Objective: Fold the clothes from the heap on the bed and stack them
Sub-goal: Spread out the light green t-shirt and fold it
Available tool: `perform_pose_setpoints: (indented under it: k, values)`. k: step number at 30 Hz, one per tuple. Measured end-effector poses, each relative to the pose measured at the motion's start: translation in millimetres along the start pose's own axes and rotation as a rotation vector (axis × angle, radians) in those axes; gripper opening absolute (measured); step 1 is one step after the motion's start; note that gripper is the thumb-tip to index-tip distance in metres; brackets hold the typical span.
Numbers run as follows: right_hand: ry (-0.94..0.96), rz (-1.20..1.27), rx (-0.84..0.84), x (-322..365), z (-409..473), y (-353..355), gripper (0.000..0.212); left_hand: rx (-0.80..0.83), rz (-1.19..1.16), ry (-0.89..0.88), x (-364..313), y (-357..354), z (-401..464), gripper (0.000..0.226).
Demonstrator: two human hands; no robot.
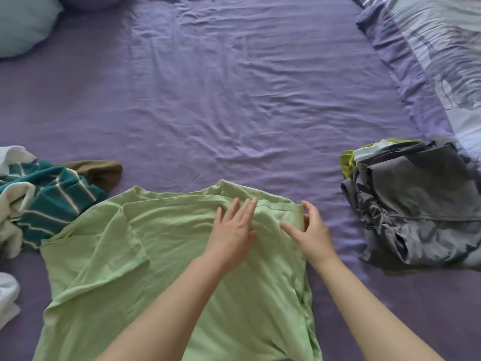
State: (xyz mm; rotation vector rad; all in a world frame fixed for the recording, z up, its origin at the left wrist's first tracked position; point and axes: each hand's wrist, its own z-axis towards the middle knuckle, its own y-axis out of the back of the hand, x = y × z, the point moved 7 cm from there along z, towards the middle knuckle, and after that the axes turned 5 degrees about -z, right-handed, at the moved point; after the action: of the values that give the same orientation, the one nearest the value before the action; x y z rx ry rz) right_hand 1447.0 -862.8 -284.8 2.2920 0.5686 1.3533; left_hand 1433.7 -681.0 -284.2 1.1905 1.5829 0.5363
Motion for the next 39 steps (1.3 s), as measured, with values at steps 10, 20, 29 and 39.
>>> perform_pose_setpoints:
  k: [10, 20, 29, 39]
  values:
    - [0.586, -0.518, -0.197, 44.7, -19.9, -2.6, 0.042, -0.036, 0.19, 0.171, 18.8, -17.9, 16.7, 0.078]
    - [0.755, -0.77, 0.181, 94.5, -69.4, -117.5, 0.051, -0.32, 0.014, 0.043, 86.9, 53.2, -89.3, 0.04]
    - [0.743, -0.7, 0.35, 131.1, -97.2, -255.1, 0.06, -0.379, -0.017, 0.1, 195.9, 88.0, -151.4, 0.027]
    - [0.697, -1.054, 0.279, 150.5, -99.1, -311.2, 0.066, -0.791, -0.649, 0.542, 307.9, 145.8, -190.8, 0.018]
